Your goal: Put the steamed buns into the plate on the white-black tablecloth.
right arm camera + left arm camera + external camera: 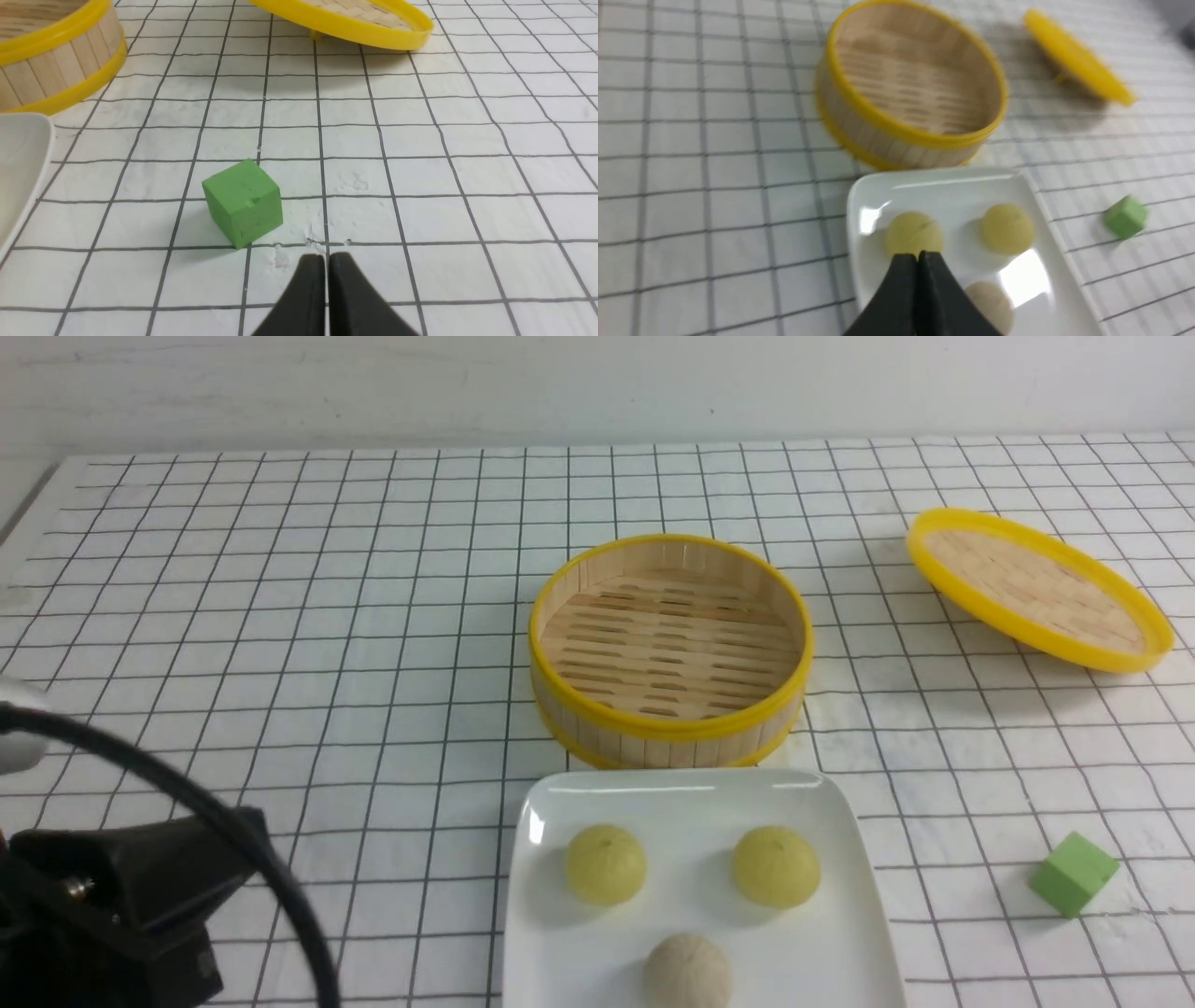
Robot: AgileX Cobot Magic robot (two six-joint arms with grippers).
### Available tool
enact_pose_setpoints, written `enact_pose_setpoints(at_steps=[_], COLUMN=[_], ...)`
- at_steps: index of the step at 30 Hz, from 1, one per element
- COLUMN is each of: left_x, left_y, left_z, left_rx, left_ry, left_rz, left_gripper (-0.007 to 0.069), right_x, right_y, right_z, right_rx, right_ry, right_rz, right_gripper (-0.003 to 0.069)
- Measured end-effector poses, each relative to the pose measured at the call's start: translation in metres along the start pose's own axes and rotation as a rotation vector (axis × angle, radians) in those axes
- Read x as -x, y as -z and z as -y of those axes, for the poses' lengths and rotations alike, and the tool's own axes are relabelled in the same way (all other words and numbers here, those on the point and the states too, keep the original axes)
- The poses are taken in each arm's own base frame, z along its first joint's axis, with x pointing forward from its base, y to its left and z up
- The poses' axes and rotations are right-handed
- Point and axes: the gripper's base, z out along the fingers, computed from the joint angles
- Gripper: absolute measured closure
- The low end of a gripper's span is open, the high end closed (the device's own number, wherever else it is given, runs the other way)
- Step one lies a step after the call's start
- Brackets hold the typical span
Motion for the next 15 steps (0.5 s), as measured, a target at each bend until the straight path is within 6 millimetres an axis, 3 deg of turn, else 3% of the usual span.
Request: enact_pose_setpoints(at_steps=[5,15], left_x=[-0.006,-0.013], left_y=[-0.002,-0.002], left_z=[0.0,-0.014], left_rx=[-0.041,0.103], left_ry=[0.016,-0.026], left_rz=[0.024,-0.046], left_gripper=[0.0612,0.0606], right_x=[0.0,0.0], right_y=[0.0,0.0], right_z=[0.0,0.0], right_rx=[0.0,0.0], right_ry=[0.0,0.0], right_rz=[0.0,0.0], right_gripper=[0.0613,0.06])
